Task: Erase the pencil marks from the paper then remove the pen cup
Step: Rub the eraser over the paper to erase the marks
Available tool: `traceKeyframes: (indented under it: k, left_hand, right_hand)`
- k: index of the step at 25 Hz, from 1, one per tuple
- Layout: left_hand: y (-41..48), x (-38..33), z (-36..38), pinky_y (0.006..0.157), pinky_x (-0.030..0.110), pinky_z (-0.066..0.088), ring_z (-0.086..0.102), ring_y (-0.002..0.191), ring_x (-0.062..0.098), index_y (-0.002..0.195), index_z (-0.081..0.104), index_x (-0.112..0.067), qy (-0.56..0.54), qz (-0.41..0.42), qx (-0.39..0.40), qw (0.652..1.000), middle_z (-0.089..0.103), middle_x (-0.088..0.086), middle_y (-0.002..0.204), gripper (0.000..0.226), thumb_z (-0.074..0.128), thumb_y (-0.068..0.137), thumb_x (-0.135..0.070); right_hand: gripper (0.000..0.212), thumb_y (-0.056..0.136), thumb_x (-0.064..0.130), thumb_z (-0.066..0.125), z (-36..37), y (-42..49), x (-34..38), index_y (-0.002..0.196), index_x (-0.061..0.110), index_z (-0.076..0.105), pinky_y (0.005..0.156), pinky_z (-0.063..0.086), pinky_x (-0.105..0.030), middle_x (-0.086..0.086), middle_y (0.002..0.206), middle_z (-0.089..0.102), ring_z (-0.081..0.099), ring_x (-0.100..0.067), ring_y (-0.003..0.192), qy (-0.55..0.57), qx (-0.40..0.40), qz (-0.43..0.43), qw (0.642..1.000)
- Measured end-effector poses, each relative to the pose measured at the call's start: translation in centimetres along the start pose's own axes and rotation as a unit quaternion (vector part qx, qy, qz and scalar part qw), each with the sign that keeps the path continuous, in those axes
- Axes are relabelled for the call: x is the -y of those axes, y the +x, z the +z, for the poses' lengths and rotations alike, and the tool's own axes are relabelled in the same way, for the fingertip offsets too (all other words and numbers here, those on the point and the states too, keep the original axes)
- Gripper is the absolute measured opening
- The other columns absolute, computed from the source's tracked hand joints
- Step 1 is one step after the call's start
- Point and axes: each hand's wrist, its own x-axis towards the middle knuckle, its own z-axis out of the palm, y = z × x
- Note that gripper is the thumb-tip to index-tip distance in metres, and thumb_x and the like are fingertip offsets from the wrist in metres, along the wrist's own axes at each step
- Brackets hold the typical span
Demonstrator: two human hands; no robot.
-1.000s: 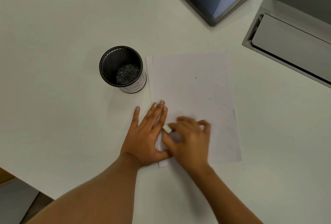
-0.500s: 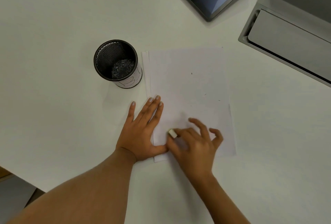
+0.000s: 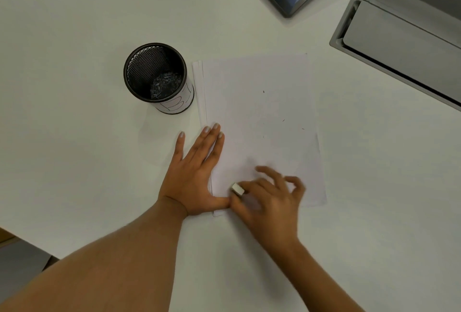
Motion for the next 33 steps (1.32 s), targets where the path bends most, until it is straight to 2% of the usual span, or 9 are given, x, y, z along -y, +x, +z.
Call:
traceKeyframes:
  k: [6, 11, 14, 16, 20, 21, 25, 30, 33]
  left_hand:
    - [0.0, -0.1, -0.3, 0.124, 0.058, 0.003, 0.010, 0.156, 0.020, 0.159, 0.021, -0.008, 0.004, -0.006, 0.013, 1.000, 0.012, 0.007, 0.169, 0.123, 0.044, 0.071, -0.091]
    - [0.0, -0.1, -0.3, 0.124, 0.059, 0.006, 0.011, 0.156, 0.021, 0.159, 0.023, -0.007, 0.004, -0.004, 0.012, 1.000, 0.013, 0.007, 0.169, 0.123, 0.045, 0.071, -0.090]
    - [0.0, -0.1, -0.3, 0.123, 0.060, 0.007, 0.011, 0.156, 0.021, 0.159, 0.022, -0.008, 0.006, -0.004, 0.009, 1.000, 0.013, 0.007, 0.169, 0.123, 0.045, 0.072, -0.090]
    - [0.0, -0.1, -0.3, 0.123, 0.062, 0.009, 0.013, 0.156, 0.021, 0.159, 0.022, -0.008, 0.006, -0.003, 0.009, 1.000, 0.014, 0.008, 0.169, 0.123, 0.046, 0.071, -0.090]
    - [0.0, -0.1, -0.3, 0.122, 0.062, 0.011, 0.013, 0.156, 0.021, 0.159, 0.024, -0.007, 0.016, -0.005, 0.015, 1.000, 0.014, 0.008, 0.169, 0.122, 0.045, 0.071, -0.090]
    - [0.0, -0.1, -0.3, 0.122, 0.062, 0.011, 0.013, 0.156, 0.021, 0.158, 0.024, -0.007, 0.015, -0.006, 0.015, 1.000, 0.013, 0.008, 0.169, 0.123, 0.046, 0.071, -0.090]
    - [0.0, -0.1, -0.2, 0.123, 0.062, 0.010, 0.013, 0.156, 0.021, 0.159, 0.023, -0.007, 0.019, -0.005, 0.015, 1.000, 0.013, 0.008, 0.169, 0.123, 0.046, 0.071, -0.090]
    - [0.0, -0.2, -0.4, 0.123, 0.061, 0.008, 0.013, 0.156, 0.022, 0.159, 0.023, -0.007, 0.017, -0.005, 0.018, 1.000, 0.012, 0.008, 0.169, 0.122, 0.046, 0.071, -0.089]
    - [0.0, -0.2, -0.4, 0.124, 0.059, 0.003, 0.011, 0.156, 0.021, 0.159, 0.022, -0.008, 0.012, -0.008, 0.022, 1.000, 0.011, 0.007, 0.169, 0.121, 0.046, 0.072, -0.088]
  right_hand:
    - [0.015, 0.071, 0.032, 0.084, -2.7, 3.2, -5.4, 0.075, 0.022, 0.074, 0.092, 0.026, -0.044, 0.006, 0.080, 0.072, 0.059, -0.015, 0.108, -0.054, -0.118, 0.172, 0.977]
    - [0.011, 0.074, 0.038, 0.078, -1.3, -0.3, -2.6, 0.074, 0.028, 0.074, 0.092, 0.025, -0.043, 0.013, 0.075, 0.071, 0.061, -0.015, 0.111, -0.035, -0.042, 0.034, 0.998]
    - [0.014, 0.077, 0.038, 0.078, -2.8, 1.4, -6.3, 0.074, 0.025, 0.073, 0.092, 0.026, -0.044, 0.009, 0.074, 0.072, 0.061, -0.016, 0.110, -0.098, -0.121, 0.133, 0.979]
    - [0.013, 0.077, 0.035, 0.078, -2.9, 1.0, -5.8, 0.075, 0.024, 0.072, 0.091, 0.026, -0.044, 0.008, 0.075, 0.071, 0.060, -0.015, 0.111, -0.097, -0.135, 0.142, 0.976]
    - [0.010, 0.082, 0.036, 0.077, -1.5, -2.9, -2.0, 0.077, 0.028, 0.072, 0.092, 0.028, -0.045, 0.013, 0.078, 0.070, 0.062, -0.014, 0.111, -0.087, -0.057, -0.060, 0.993]
    - [0.011, 0.083, 0.037, 0.076, -1.9, -2.7, -2.9, 0.077, 0.028, 0.072, 0.092, 0.028, -0.045, 0.014, 0.079, 0.070, 0.063, -0.015, 0.110, -0.105, -0.059, -0.059, 0.991]
    - [0.013, 0.082, 0.036, 0.075, -3.2, -0.6, -6.4, 0.077, 0.025, 0.073, 0.090, 0.028, -0.045, 0.011, 0.076, 0.072, 0.061, -0.018, 0.109, -0.141, -0.136, 0.110, 0.974]
    - [0.009, 0.082, 0.035, 0.076, -1.0, -2.7, -1.7, 0.081, 0.027, 0.072, 0.088, 0.030, -0.042, 0.012, 0.081, 0.070, 0.062, -0.016, 0.106, -0.068, -0.051, -0.014, 0.996]
    - [0.010, 0.083, 0.034, 0.072, -2.4, 0.5, -4.8, 0.085, 0.024, 0.072, 0.084, 0.029, -0.040, 0.007, 0.083, 0.071, 0.062, -0.019, 0.102, -0.130, -0.088, 0.087, 0.984]
